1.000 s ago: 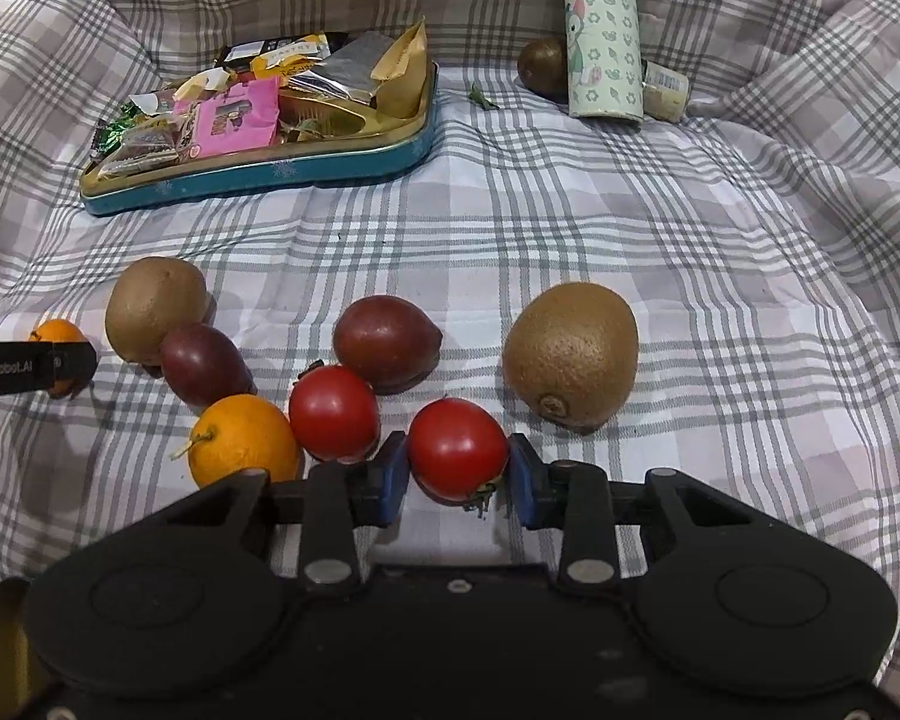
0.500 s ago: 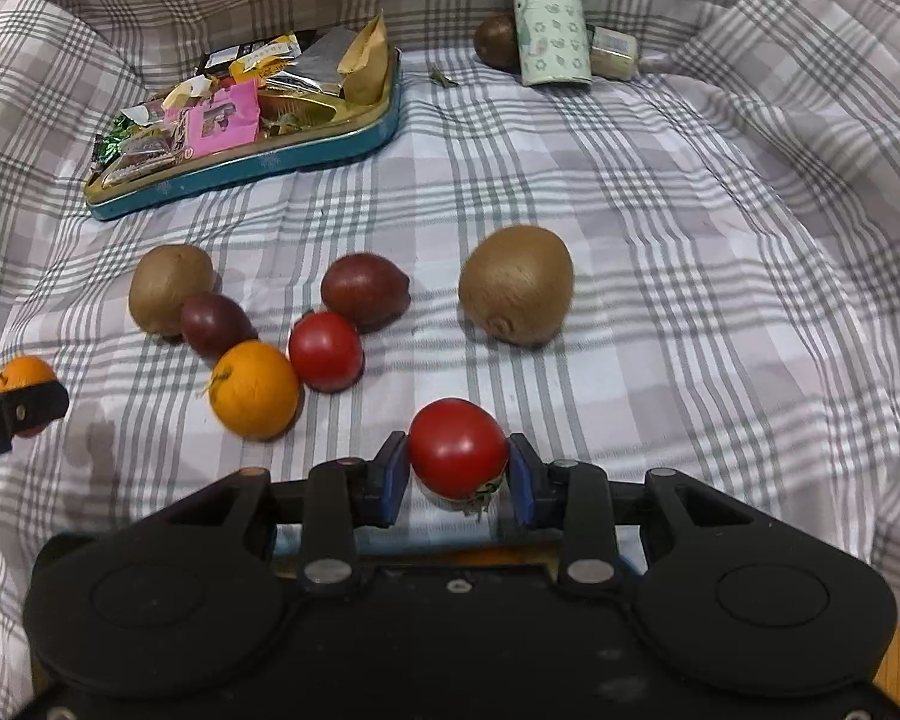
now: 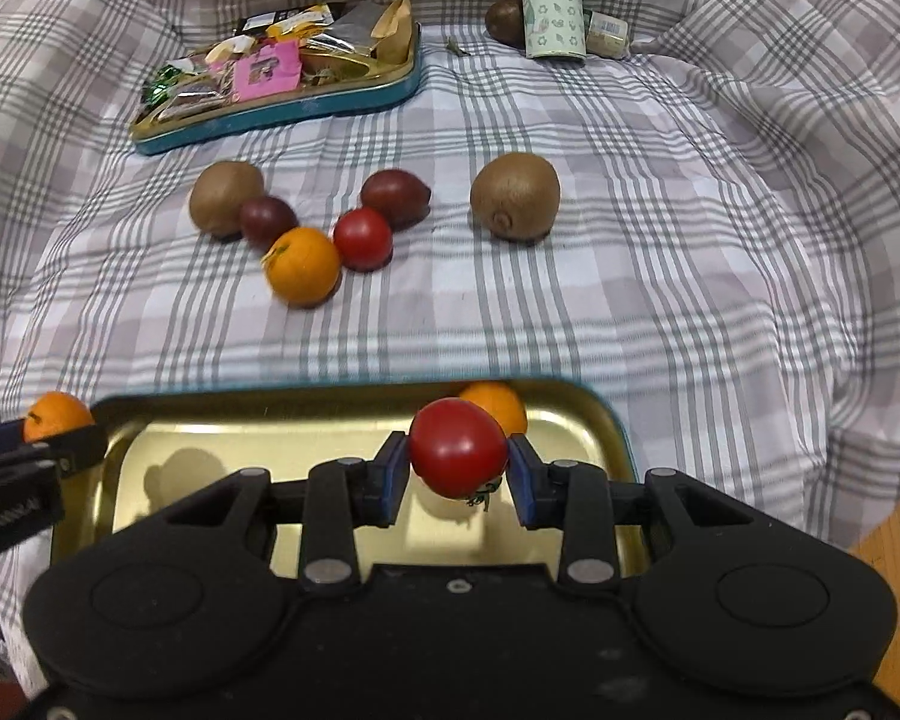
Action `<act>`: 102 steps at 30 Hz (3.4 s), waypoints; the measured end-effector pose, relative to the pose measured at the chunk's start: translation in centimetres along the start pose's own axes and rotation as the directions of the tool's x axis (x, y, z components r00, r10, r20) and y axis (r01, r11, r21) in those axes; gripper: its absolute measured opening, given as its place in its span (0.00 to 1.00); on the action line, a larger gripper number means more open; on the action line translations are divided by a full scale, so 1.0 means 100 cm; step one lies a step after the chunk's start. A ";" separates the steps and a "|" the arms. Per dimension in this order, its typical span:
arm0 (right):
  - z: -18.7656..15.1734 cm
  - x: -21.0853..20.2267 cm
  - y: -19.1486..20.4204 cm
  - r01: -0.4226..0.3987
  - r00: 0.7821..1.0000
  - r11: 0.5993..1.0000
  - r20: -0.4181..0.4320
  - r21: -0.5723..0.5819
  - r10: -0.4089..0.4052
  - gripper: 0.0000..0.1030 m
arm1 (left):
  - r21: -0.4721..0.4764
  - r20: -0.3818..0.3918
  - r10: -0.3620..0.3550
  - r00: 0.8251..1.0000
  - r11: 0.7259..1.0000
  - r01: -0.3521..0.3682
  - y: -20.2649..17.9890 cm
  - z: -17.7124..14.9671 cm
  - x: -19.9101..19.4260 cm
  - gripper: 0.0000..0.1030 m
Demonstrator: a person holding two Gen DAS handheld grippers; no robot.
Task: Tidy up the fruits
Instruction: 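Carry the tomato with the right gripper while the left gripper carries the mandarin over the tray, then lower and release the tomato with the right gripper while the left gripper releases the mandarin, then withdraw both open grippers from the gold tray back toward the fruit row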
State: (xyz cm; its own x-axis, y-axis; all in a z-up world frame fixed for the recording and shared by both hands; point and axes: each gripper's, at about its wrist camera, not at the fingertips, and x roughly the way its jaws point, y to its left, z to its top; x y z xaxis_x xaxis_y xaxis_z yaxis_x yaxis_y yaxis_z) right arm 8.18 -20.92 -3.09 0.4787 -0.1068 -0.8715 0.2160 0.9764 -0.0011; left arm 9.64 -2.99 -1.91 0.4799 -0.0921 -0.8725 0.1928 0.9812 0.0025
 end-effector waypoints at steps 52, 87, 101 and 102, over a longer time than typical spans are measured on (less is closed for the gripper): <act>-0.084 -0.025 -0.028 0.035 0.995 0.998 -0.099 0.049 -0.030 0.35 | 0.023 -0.133 -0.161 0.978 0.986 0.166 -0.045 -0.069 -0.024 0.47; -0.083 -0.034 -0.027 -0.014 0.999 0.998 -0.051 0.064 0.017 0.40 | -0.046 -0.024 -0.018 1.000 0.999 0.017 -0.030 -0.065 -0.039 0.48; -0.074 -0.044 -0.022 -0.025 1.000 0.998 0.012 0.058 0.024 0.49 | -0.084 0.023 0.015 1.000 0.996 -0.013 -0.021 -0.060 -0.042 0.48; -0.074 -0.044 -0.022 -0.023 1.000 0.998 0.013 0.055 0.022 0.49 | -0.087 0.027 0.017 1.000 0.996 -0.015 -0.021 -0.060 -0.042 0.48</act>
State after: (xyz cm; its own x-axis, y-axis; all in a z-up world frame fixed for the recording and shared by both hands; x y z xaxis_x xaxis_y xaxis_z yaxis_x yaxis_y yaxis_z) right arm -0.67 -21.18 -2.86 0.4945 -0.0878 -0.8647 0.2519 0.9667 0.0459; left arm 2.10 -3.61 -1.18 0.5058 -0.0799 -0.8589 0.1106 0.9935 -0.0272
